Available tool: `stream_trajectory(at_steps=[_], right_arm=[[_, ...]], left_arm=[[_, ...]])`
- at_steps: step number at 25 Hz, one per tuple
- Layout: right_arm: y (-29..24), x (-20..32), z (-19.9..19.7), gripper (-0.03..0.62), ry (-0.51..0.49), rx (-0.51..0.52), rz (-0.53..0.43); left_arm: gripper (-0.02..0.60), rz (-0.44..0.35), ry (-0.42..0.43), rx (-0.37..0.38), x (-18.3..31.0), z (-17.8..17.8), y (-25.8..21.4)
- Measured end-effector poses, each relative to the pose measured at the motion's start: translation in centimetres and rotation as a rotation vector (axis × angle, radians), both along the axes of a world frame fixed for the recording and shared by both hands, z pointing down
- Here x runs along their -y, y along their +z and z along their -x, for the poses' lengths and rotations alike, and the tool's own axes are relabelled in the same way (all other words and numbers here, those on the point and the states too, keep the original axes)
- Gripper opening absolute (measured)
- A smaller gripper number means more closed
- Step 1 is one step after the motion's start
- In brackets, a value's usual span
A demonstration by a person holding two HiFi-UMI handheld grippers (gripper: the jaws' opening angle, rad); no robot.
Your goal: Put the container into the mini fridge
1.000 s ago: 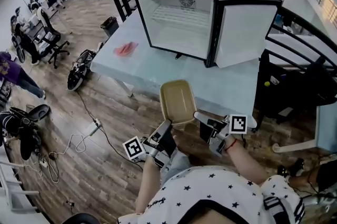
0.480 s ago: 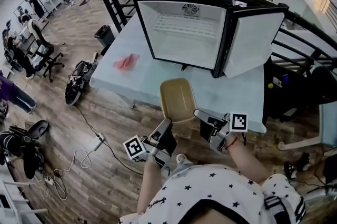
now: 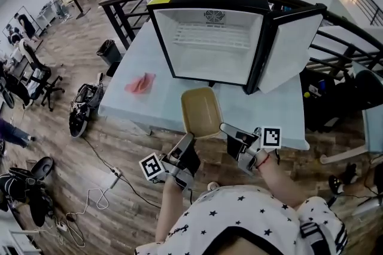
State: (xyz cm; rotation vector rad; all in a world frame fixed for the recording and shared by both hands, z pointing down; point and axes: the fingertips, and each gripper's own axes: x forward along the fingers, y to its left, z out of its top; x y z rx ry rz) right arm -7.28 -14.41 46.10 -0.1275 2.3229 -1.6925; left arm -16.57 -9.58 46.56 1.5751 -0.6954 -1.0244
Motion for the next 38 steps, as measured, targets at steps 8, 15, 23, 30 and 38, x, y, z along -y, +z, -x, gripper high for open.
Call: stream_trajectory(at_steps=[8, 15, 23, 30, 38], right_arm=[[-1.2, 2.4, 1.4, 0.216, 0.046, 0.010, -0.022], [-1.8, 4.8, 1.4, 0.216, 0.087, 0.016, -0.023], [-2.0, 9.1, 1.7, 0.216, 0.119, 0.028, -0.025], [-2.6, 13.3, 2.0, 0.216, 0.158, 0.024, -0.030], [-3.9, 17.4, 1.8, 0.216, 0.193, 0.009, -0.031]], left_arm=[[0.202, -0.020, 0.040, 0.008, 3.0, 1.7, -1.0], [0.202, -0.030, 0.064, 0.005, 5.7, 1.9, -1.8], [0.202, -0.031, 0.096, 0.011, 10.3, 2.3, -2.0], [0.202, -0.036, 0.136, 0.020, 14.7, 2.8, -2.6], [0.203, -0.043, 0.160, 0.012, 19.3, 2.8, -3.9]])
